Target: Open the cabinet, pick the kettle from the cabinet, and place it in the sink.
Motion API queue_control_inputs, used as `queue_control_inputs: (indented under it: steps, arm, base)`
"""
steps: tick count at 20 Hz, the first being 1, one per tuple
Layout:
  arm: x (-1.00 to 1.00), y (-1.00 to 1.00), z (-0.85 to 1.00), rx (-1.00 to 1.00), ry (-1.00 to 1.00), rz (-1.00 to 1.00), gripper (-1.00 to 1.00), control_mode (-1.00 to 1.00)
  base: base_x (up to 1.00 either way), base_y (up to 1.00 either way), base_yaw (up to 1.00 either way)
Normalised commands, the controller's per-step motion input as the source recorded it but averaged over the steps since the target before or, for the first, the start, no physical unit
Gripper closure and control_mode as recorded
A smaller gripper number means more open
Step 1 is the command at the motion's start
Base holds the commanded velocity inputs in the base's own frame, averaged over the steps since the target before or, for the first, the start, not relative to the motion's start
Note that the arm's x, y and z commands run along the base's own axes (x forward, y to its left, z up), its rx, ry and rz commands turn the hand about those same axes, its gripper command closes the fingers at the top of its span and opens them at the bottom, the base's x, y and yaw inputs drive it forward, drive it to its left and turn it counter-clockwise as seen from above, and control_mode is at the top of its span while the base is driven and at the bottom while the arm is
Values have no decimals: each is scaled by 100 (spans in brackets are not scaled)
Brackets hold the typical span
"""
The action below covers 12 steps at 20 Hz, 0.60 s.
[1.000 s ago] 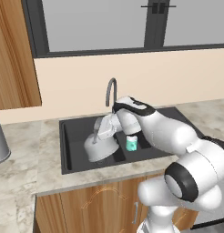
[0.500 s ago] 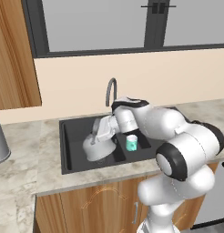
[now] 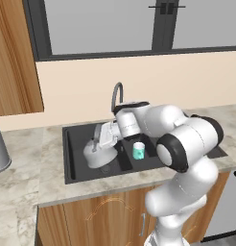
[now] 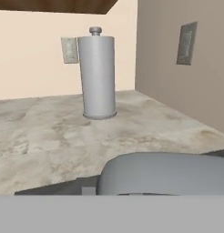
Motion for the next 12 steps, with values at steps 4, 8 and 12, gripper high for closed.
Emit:
queue_control_inputs:
  steps: [4, 8, 12]
  arm:
    - [18, 20, -20, 0, -14, 3, 100, -100]
    - [16, 10, -21, -3, -15, 1, 100, -100]
    - [13, 10, -21, -4, -15, 0, 100, -100]
  base:
    - [0, 0, 0]
    - [0, 0, 0]
    - [0, 0, 0]
